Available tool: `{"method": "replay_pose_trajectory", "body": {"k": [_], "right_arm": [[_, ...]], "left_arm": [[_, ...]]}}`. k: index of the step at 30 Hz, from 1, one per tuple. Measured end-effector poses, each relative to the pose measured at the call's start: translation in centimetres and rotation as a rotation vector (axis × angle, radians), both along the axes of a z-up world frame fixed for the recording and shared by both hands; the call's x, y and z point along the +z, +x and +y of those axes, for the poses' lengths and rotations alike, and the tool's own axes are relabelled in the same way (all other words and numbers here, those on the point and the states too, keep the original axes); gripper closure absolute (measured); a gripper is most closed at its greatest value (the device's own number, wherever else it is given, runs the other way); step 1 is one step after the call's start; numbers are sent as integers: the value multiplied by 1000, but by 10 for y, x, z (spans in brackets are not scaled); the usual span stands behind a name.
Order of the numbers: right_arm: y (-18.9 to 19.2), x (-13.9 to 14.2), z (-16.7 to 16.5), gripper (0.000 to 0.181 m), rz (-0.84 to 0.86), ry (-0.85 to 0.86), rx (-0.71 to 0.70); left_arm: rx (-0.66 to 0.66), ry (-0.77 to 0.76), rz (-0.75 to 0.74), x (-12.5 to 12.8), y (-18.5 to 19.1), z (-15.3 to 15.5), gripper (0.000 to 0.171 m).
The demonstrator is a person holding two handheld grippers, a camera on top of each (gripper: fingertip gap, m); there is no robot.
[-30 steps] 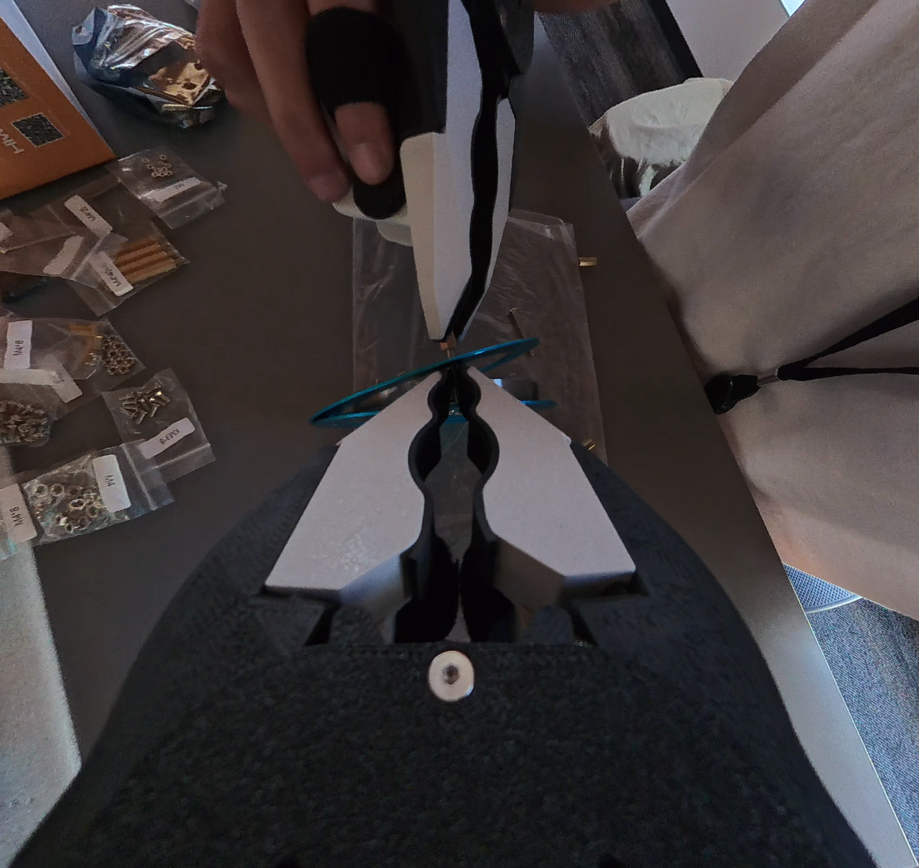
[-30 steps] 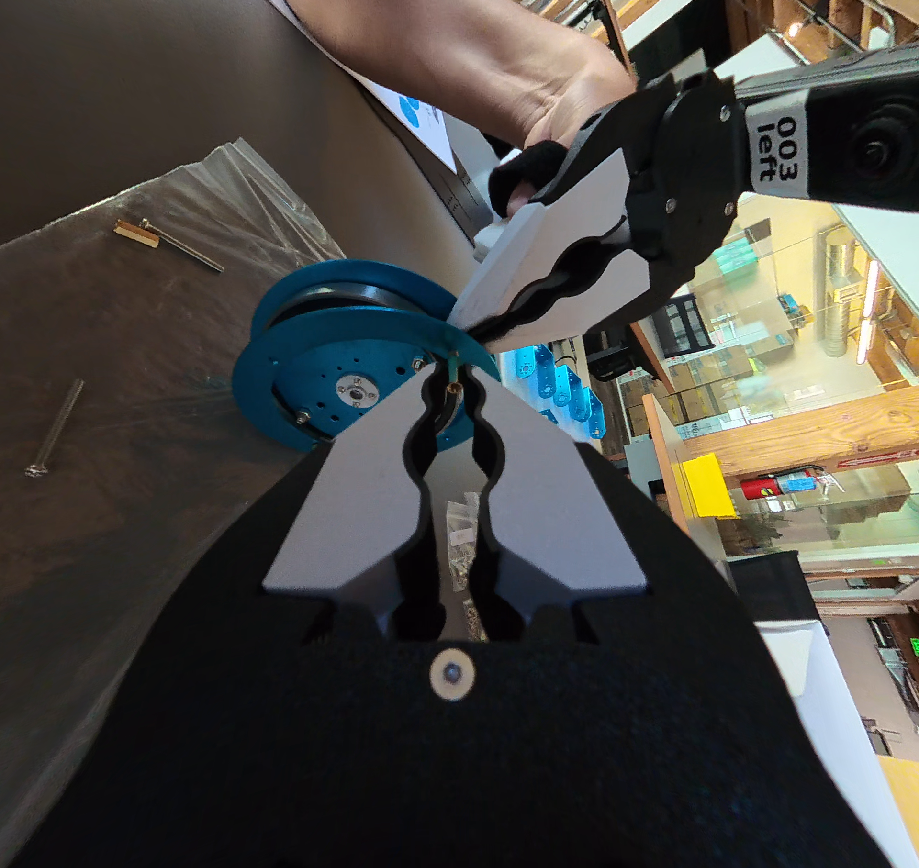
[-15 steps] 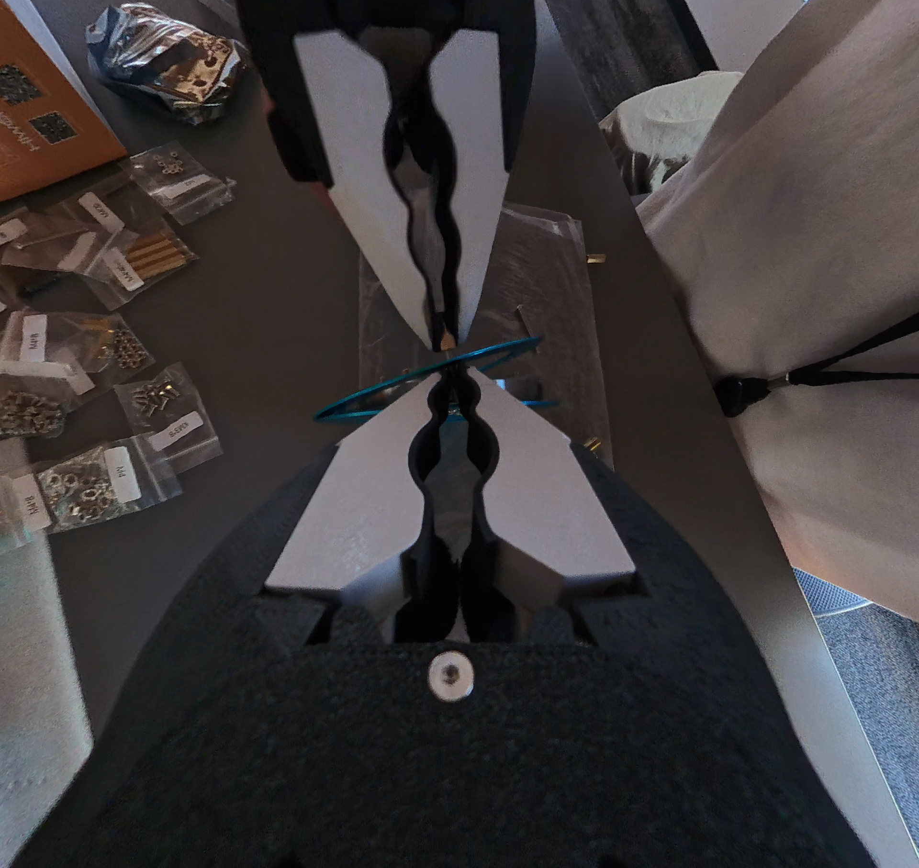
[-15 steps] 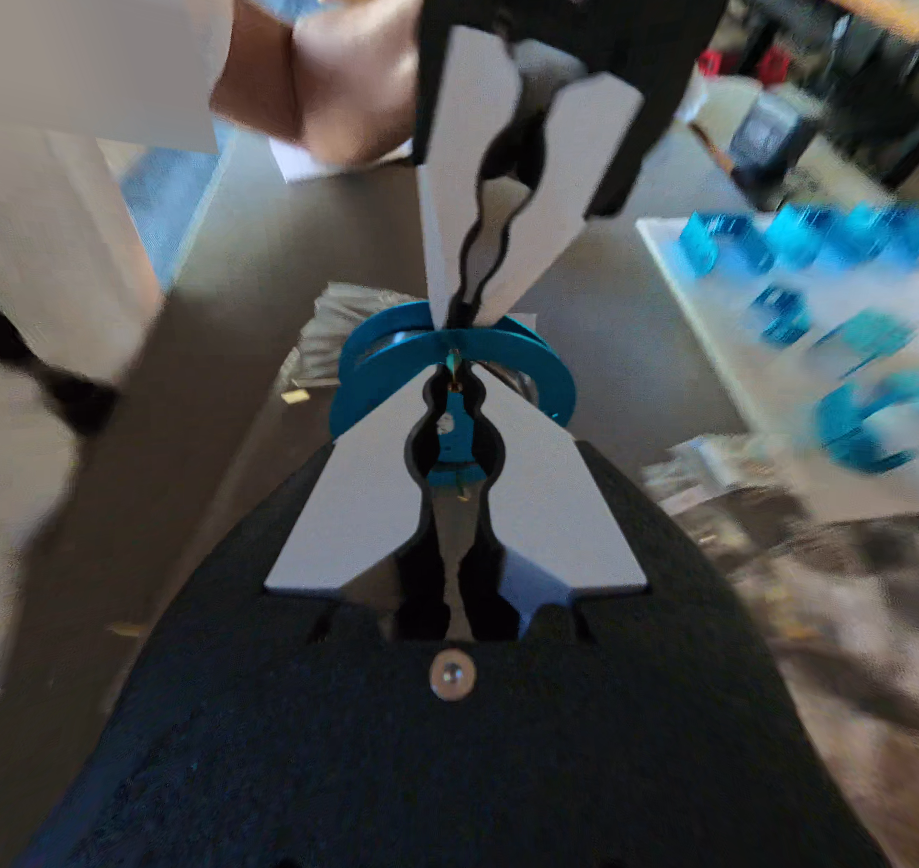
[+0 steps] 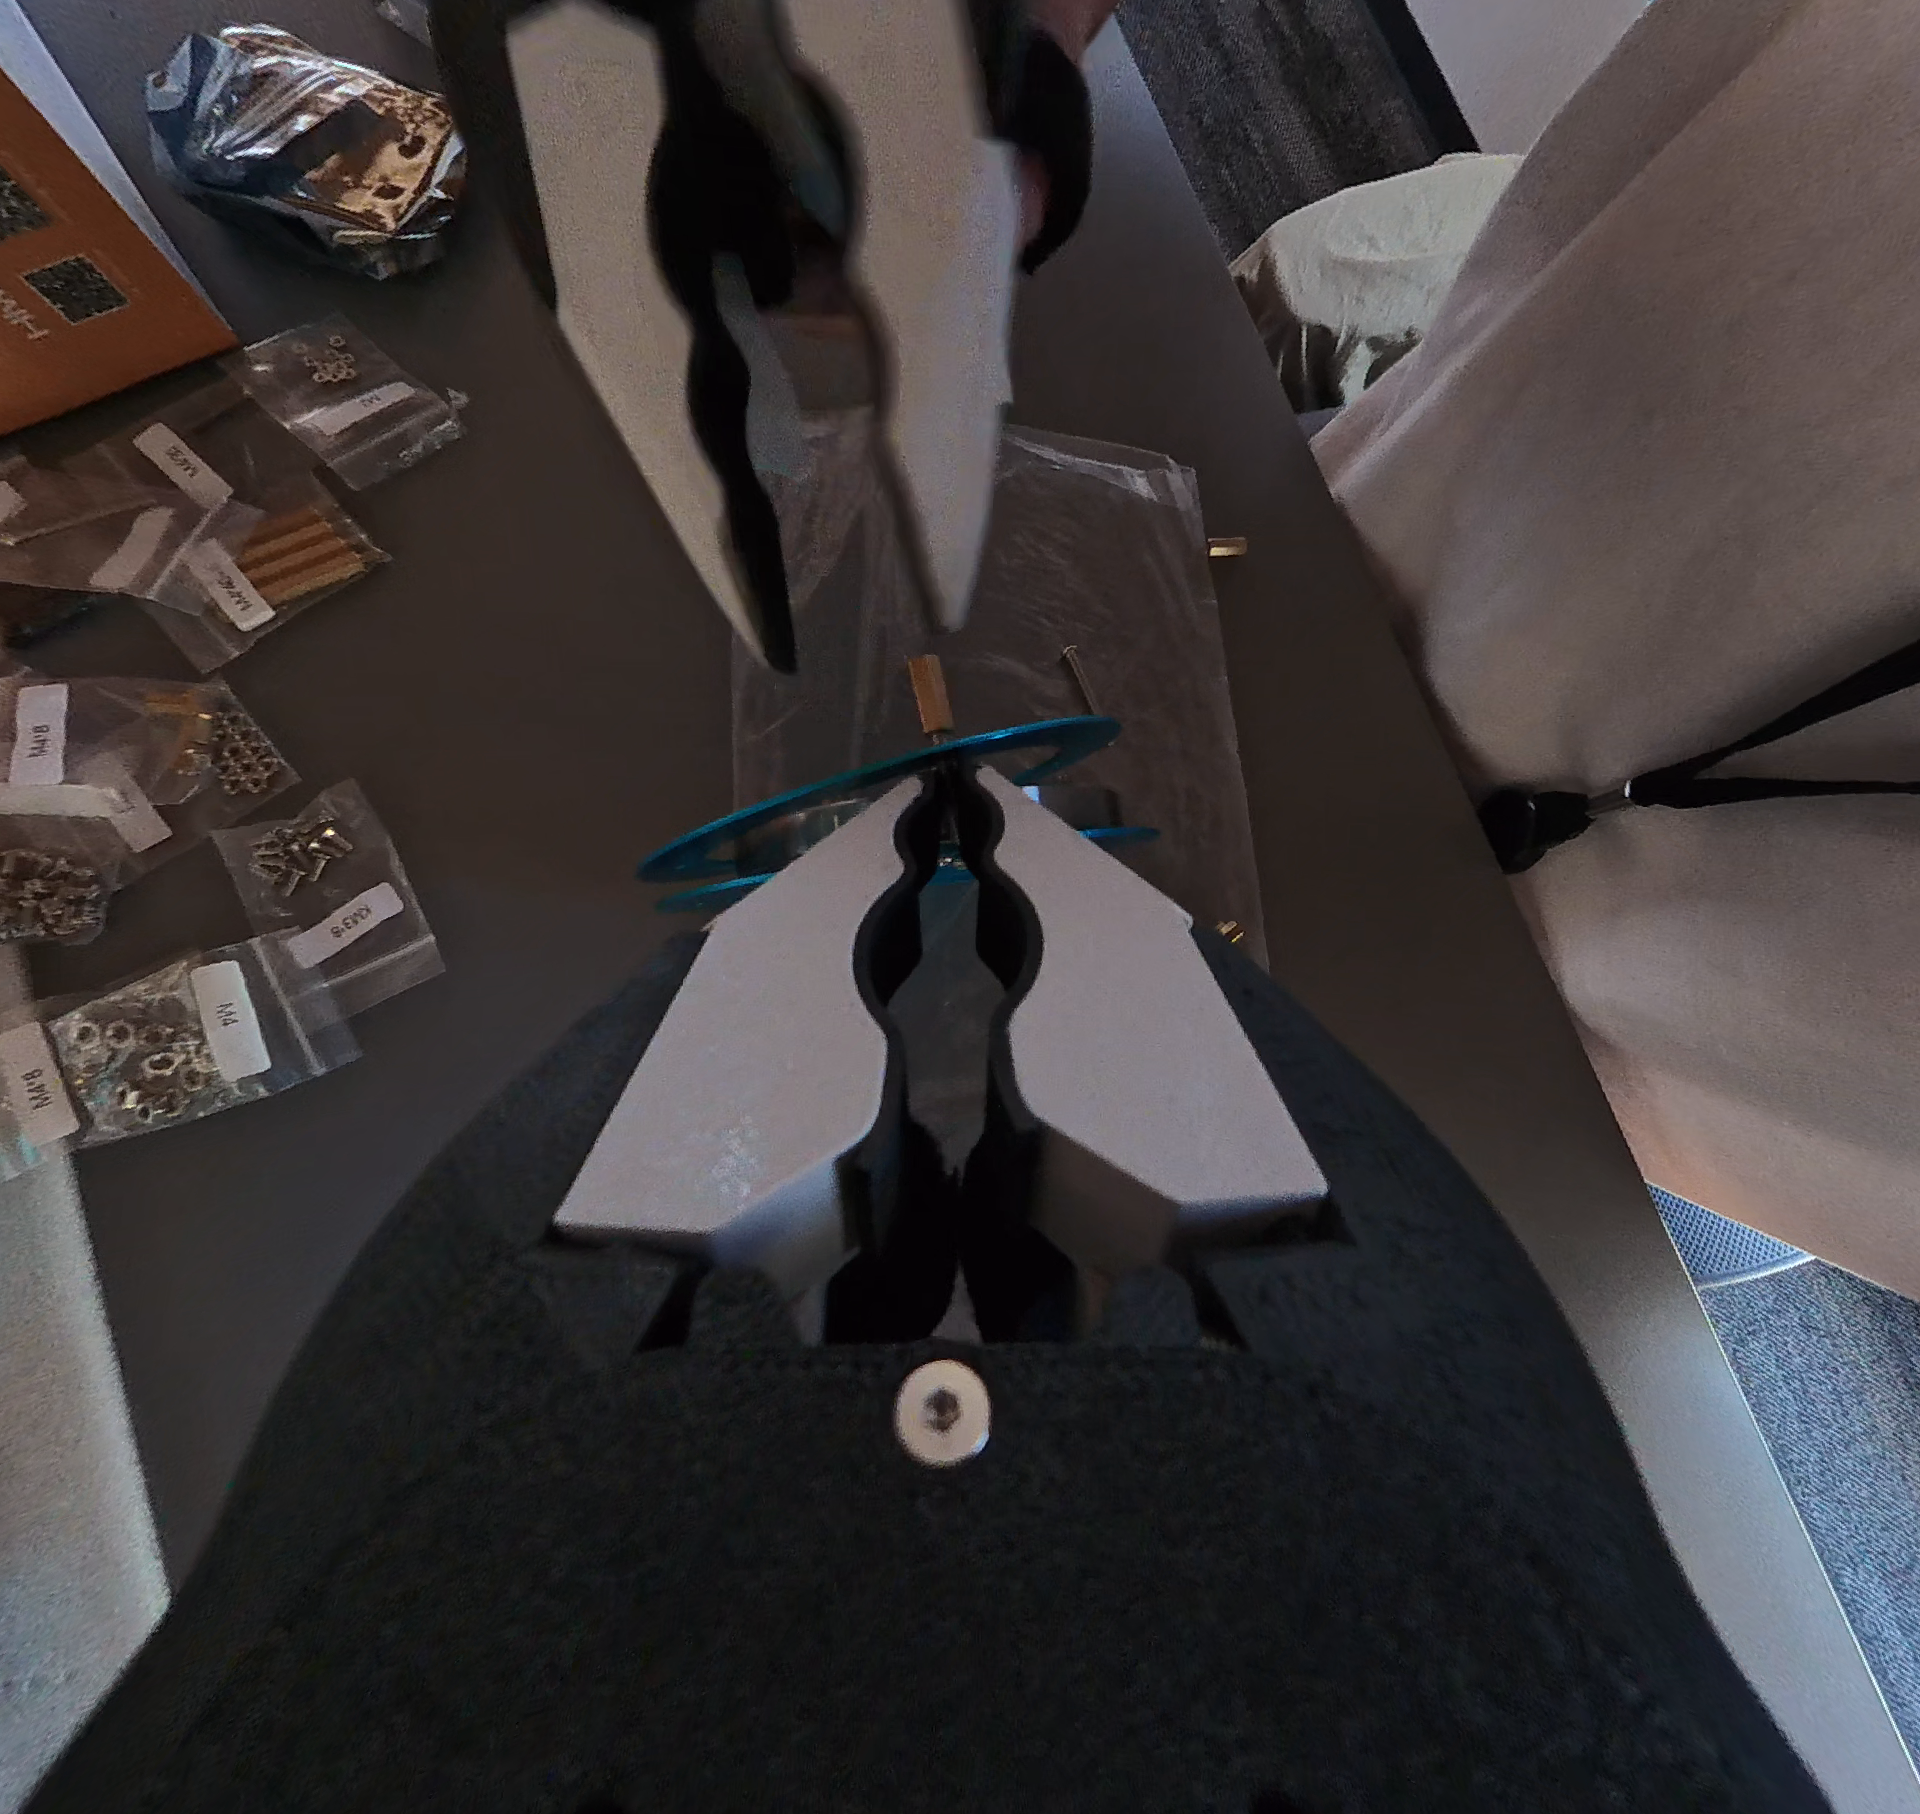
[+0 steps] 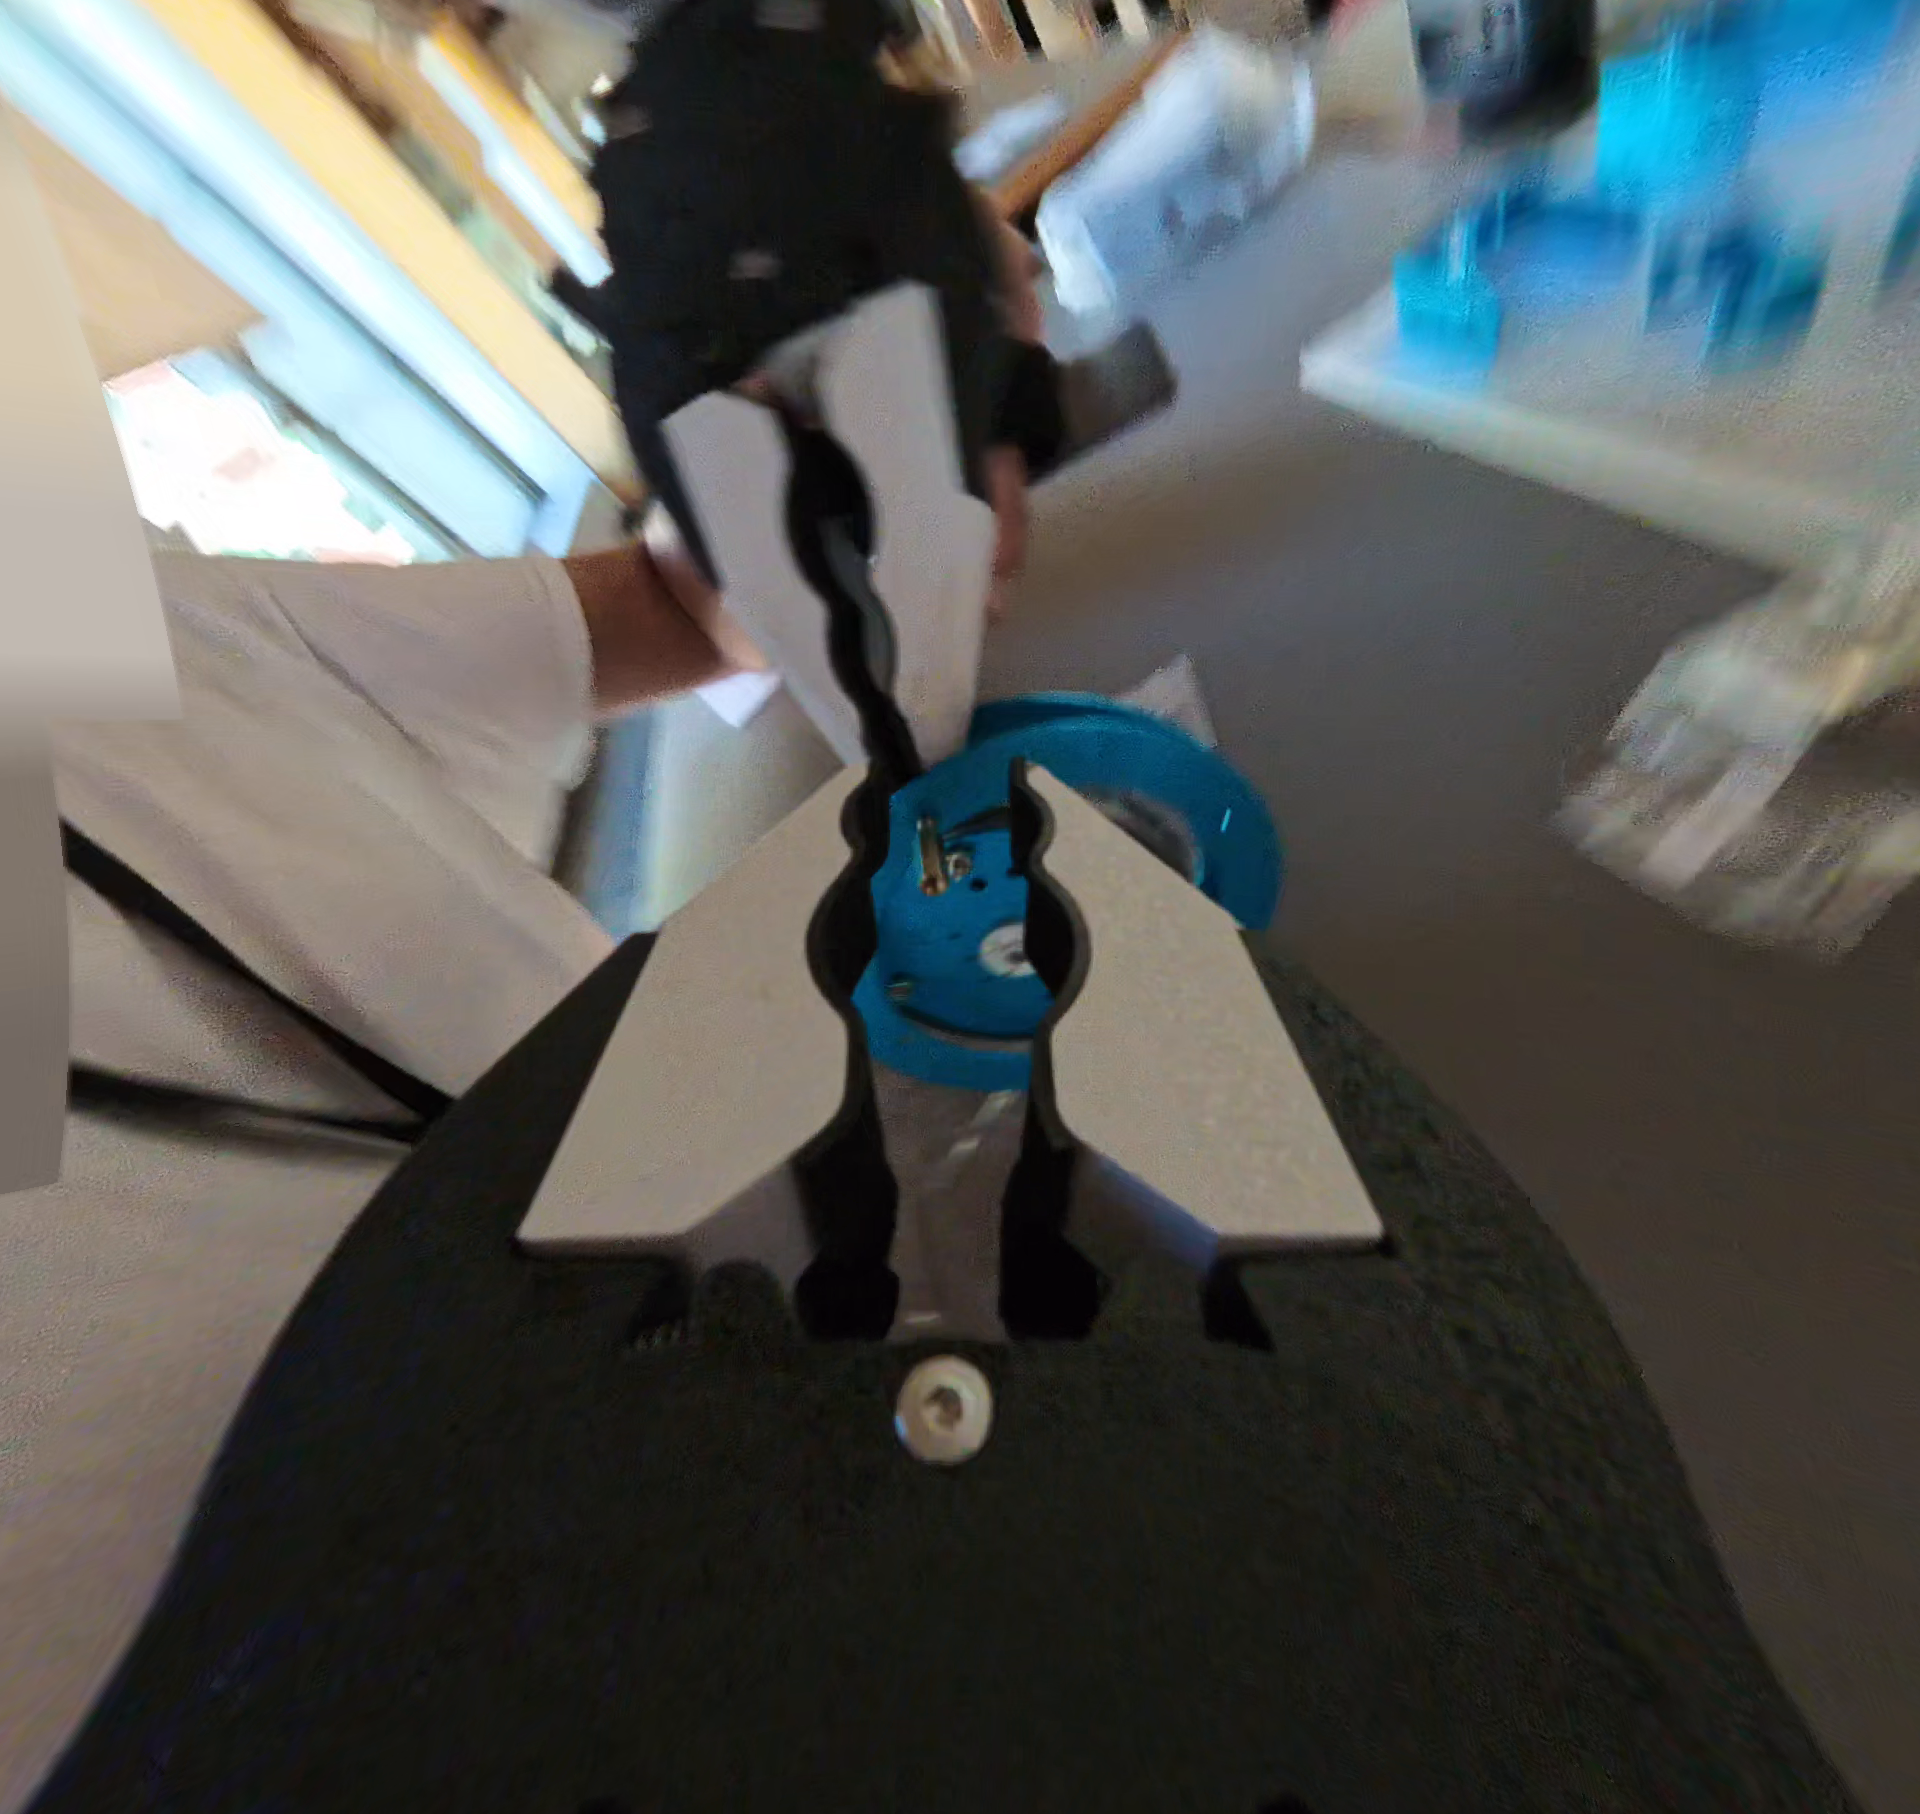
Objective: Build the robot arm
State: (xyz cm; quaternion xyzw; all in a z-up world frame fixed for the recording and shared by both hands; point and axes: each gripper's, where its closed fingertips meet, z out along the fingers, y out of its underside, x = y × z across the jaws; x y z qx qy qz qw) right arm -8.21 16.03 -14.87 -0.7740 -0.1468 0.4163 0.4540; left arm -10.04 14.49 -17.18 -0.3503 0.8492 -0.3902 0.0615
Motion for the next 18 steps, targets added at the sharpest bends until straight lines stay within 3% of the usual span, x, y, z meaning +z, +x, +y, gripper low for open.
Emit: {"method": "replay_pose_trajectory", "body": {"k": [2,4,6,11,15,18], "right_arm": [[-3,4,-7,145,-291,357,73],[-1,4,-7,128,-537,603,31],[-4,-1,-12,141,-778,822,66],[-6,-29,-4,147,-1252,1016,186],[-14,-22,-1,175,-1332,1097,184],[-12,-21,1,177,-1346,1052,199]], "left_arm": [[3,1,-1,0,1,0,169],[4,-3,1,0,1,1,169],[5,-3,1,0,1,1,169],[8,-6,2,0,1,1,168],[9,-13,4,0,1,2,169],[13,-16,3,0,2,3,168]]}}
